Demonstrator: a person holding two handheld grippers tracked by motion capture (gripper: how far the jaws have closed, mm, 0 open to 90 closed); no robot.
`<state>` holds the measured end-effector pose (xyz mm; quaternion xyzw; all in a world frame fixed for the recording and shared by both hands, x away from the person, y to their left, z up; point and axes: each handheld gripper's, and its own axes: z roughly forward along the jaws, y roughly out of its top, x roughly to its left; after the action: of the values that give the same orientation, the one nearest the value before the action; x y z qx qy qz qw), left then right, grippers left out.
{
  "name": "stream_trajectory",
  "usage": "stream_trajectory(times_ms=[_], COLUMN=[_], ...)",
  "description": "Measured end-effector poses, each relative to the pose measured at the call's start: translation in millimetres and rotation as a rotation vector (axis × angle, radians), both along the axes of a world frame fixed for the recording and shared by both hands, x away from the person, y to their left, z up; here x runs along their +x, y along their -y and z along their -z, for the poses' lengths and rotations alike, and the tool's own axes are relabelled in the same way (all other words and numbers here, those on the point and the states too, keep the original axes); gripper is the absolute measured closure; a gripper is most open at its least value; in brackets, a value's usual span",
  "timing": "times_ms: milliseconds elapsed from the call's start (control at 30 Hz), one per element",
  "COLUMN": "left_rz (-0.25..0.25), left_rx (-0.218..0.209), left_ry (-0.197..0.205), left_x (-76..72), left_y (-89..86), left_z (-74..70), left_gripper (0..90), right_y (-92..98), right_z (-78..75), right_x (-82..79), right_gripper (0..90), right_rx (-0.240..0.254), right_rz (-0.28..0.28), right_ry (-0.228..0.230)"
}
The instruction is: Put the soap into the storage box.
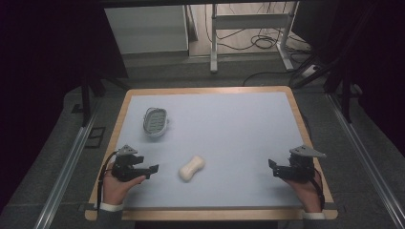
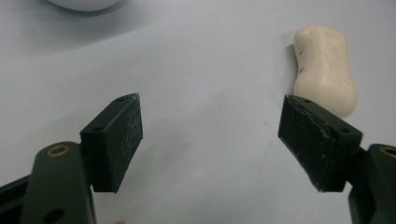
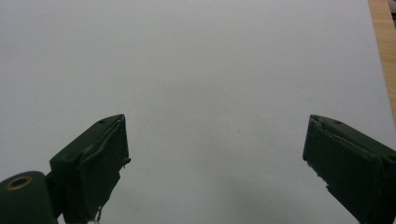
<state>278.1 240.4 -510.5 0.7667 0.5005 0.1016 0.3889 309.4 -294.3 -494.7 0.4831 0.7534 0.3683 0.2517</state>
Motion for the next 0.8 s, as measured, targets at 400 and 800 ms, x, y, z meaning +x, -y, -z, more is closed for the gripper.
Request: stream_trajectory(times_ms=[400, 800], left_rz=[-0.007, -0.015], left_rx=[0.002, 0.004], left_ry=[0.004, 0.009], left_x=[-0.5, -1.7], left_y=[-2.8, -4.6], left_z=[-1.0, -3.3], left_gripper=[22.1, 21.6], right_y=[4.4, 7.9], right_z=[1.8, 2.3], right_x=[0.6, 0.8], right_gripper=[6.5, 6.4], right_rx=[0.004, 0.01], right_rz=[0.018, 0.031], right_ry=[-0.01, -0.016])
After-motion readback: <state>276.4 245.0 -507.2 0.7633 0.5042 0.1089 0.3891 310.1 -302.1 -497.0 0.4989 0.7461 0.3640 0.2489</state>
